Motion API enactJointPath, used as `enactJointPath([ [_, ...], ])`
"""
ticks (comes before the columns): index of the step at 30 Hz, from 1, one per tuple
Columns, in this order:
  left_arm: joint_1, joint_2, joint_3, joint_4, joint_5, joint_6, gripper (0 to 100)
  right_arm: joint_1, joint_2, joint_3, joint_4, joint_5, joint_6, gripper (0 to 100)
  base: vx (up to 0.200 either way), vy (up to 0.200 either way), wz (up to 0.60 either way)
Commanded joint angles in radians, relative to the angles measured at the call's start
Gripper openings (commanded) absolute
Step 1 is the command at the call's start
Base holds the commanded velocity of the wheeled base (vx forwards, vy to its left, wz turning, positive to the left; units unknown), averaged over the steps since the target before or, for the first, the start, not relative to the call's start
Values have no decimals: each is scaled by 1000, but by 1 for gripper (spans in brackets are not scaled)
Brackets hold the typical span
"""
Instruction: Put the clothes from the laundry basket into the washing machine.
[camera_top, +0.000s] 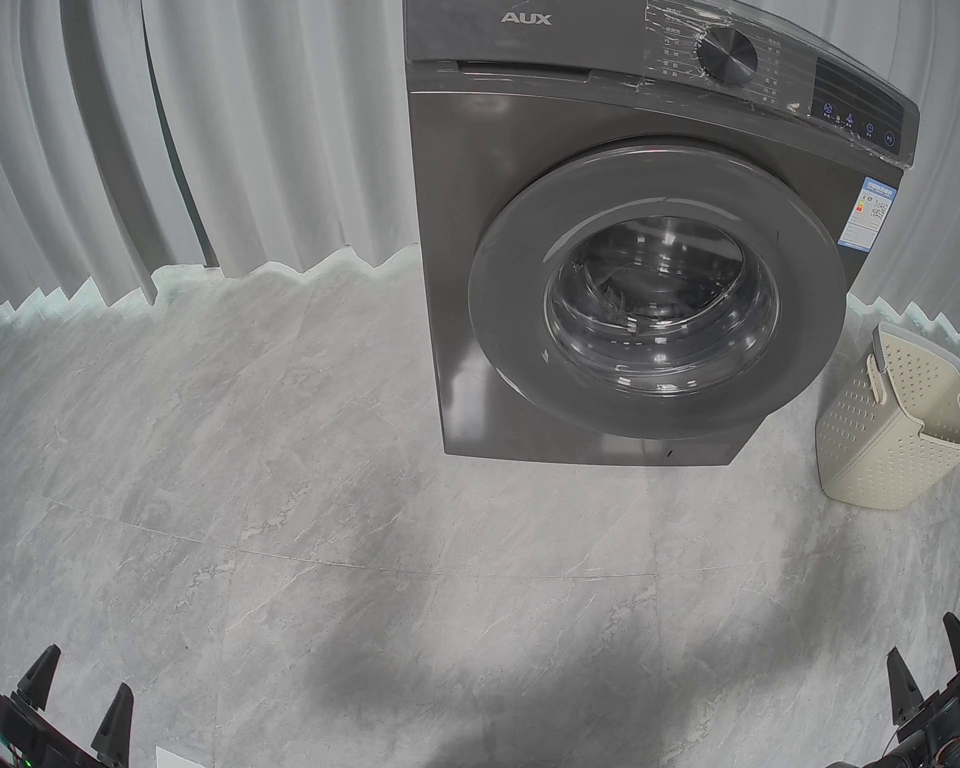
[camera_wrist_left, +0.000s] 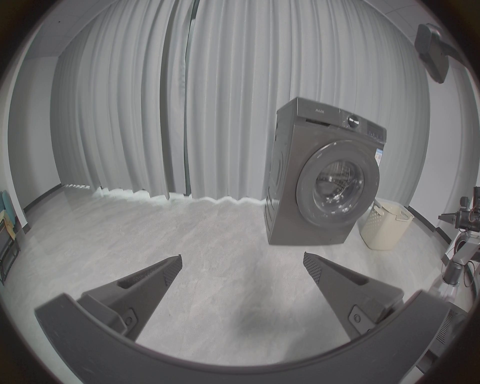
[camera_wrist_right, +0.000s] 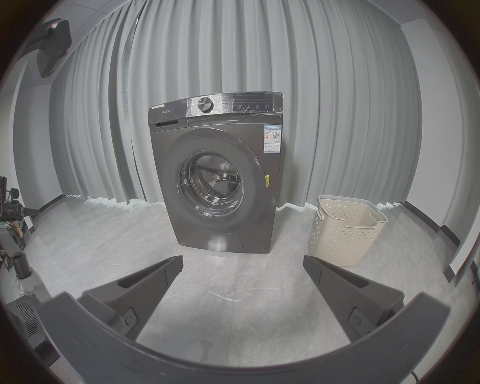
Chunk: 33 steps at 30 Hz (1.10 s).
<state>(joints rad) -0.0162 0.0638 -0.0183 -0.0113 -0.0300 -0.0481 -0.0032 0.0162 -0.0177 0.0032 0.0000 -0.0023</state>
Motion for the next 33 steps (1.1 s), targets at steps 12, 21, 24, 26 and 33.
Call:
enactJointPath([
  [12,19,-64,18,-59,-18,-30,100,0,-16,18,0,0,1,100,0,0,0],
  [21,19,-64,18,-59,114,34,100,0,-16,18,0,0,-1,100,0,0,0],
  [24,19,-64,18,-59,116,30,100,0,-16,18,0,0,-1,100,0,0,0],
  [26,19,-64,18,-58,121,16,100,0,-16,18,0,0,-1,100,0,0,0],
  [33,19,-64,18,-58,105,43,100,0,-16,18,0,0,-1,100,0,-114,0],
])
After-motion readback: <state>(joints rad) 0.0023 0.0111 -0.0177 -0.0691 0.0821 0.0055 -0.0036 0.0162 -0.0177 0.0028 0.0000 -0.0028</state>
